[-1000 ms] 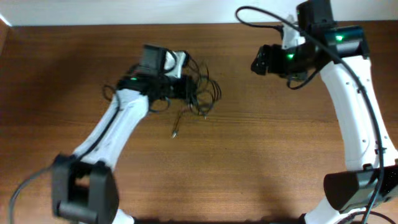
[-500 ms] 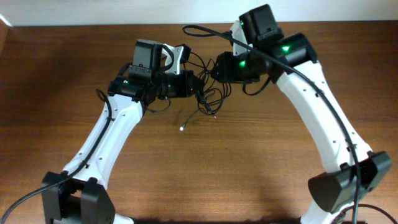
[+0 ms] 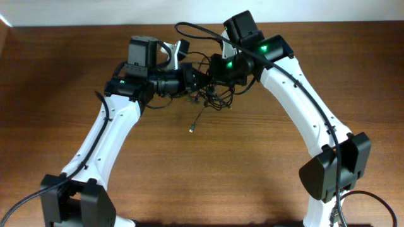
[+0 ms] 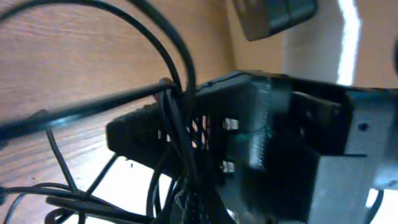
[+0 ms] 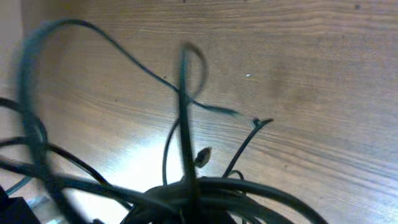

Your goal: Untangle cables

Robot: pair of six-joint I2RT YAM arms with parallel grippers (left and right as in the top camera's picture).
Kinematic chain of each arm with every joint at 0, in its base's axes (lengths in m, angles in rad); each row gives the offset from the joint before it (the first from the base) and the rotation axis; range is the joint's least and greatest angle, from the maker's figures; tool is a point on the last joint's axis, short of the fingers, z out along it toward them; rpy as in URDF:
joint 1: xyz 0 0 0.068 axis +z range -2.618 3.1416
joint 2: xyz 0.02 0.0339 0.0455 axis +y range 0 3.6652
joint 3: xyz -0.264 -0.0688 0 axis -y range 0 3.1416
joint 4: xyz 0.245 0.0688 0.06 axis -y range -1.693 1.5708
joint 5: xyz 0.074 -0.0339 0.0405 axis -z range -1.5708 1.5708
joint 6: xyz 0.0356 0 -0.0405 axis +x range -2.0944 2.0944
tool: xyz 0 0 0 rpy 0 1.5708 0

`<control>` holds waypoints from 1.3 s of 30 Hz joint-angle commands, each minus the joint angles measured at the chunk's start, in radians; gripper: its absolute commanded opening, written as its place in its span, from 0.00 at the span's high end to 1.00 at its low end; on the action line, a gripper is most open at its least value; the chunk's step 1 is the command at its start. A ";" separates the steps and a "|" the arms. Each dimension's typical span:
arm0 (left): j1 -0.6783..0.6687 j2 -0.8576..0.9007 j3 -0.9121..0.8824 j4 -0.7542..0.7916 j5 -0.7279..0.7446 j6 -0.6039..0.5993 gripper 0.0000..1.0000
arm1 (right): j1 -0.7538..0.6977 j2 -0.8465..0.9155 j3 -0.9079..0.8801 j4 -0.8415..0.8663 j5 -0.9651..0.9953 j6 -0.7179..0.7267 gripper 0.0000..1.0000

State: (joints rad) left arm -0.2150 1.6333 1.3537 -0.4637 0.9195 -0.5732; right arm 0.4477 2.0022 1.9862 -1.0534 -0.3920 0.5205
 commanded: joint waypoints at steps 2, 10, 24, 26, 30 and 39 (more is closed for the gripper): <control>0.107 -0.010 0.011 -0.006 0.062 0.044 1.00 | -0.069 -0.053 0.014 -0.041 0.006 -0.086 0.96; 0.218 -0.010 0.011 -0.242 -0.392 0.237 1.00 | -0.244 -0.238 0.014 -0.147 -0.434 -0.282 0.96; 0.218 -0.018 0.013 -0.317 -0.356 0.482 1.00 | -0.452 -0.241 0.013 -0.230 -0.220 -0.308 0.89; 0.218 -0.031 0.013 -0.204 0.007 0.522 1.00 | -0.408 -0.240 0.013 -0.218 -0.220 -0.308 0.63; 0.218 -0.031 0.013 -0.044 0.274 0.393 1.00 | -0.285 -0.238 0.013 -0.174 -0.220 -0.308 0.26; 0.213 -0.031 0.013 -0.042 0.402 0.357 1.00 | -0.095 -0.105 0.013 -0.061 -0.165 -0.163 0.23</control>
State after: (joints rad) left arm 0.0013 1.6287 1.3590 -0.5110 1.2545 -0.2066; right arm 0.3180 1.8378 1.9862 -1.1172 -0.5980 0.2893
